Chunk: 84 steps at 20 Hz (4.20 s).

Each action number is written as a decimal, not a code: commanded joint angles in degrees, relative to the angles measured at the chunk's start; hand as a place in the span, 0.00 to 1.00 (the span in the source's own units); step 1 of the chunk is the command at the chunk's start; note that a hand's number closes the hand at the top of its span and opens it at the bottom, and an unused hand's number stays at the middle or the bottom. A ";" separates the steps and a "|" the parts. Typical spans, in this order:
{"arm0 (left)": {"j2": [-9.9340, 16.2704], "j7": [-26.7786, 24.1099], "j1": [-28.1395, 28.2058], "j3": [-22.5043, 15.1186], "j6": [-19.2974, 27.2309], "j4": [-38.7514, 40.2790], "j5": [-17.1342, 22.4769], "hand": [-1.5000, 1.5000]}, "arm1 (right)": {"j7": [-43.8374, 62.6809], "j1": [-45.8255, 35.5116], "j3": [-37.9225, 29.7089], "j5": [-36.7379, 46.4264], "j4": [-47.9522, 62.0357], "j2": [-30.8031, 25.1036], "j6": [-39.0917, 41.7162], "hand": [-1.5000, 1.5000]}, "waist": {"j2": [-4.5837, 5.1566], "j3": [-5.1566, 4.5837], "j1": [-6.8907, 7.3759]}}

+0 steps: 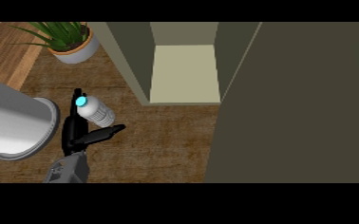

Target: Pick up the bottled water, place it into the cabinet and close the cabinet

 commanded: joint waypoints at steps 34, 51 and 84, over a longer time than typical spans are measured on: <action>1.99 -22.15 -8.47 2.51 -15.64 25.82 6.82 1.00 | 1.19 -1.35 4.94 8.12 -2.35 -2.30 -3.73 0.00 | -0.10 0.02 0.32; -3.69 -5.18 11.82 -19.23 -9.66 -14.77 15.55 1.00 | 2.39 -2.34 2.51 4.73 -3.23 -4.47 -4.23 0.00 | -0.30 0.09 1.08; -3.70 19.50 -13.59 -36.29 28.66 -29.48 14.01 1.00 | -0.53 5.31 0.94 0.73 -10.22 -9.14 -2.92 0.00 | -0.10 0.07 -0.25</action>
